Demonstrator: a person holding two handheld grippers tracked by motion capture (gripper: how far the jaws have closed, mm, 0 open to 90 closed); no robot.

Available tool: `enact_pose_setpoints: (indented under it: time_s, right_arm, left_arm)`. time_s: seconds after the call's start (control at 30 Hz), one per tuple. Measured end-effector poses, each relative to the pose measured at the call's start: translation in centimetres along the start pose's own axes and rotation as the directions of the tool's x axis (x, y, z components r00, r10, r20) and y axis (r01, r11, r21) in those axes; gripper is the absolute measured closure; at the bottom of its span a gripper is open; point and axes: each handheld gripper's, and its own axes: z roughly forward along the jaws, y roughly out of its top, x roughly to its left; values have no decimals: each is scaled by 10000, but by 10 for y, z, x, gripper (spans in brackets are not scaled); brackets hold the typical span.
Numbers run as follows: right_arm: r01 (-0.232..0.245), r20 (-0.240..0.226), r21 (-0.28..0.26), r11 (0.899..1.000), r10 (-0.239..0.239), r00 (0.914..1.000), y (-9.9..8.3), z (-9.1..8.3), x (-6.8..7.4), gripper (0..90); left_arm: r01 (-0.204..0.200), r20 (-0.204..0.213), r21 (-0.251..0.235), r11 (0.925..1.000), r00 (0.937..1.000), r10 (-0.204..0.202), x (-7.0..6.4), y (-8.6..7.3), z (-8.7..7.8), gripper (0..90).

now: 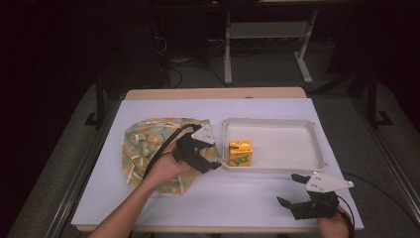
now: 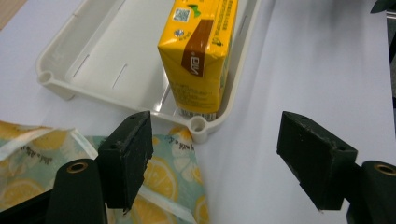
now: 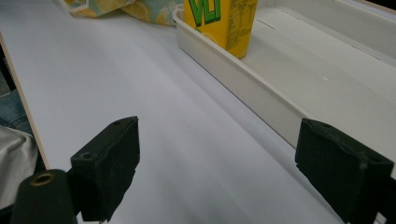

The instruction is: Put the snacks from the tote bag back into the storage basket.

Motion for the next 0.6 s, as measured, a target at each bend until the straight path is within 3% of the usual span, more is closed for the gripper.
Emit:
enact_pose_setpoints:
  time_s: [0.6]
  right_arm:
    - [-156,128,-30,9999,156,9998,-1,-3,-1,134]
  left_arm:
    - [638,-218,-445,9970,9977,-648,-5,-32,-16,261]
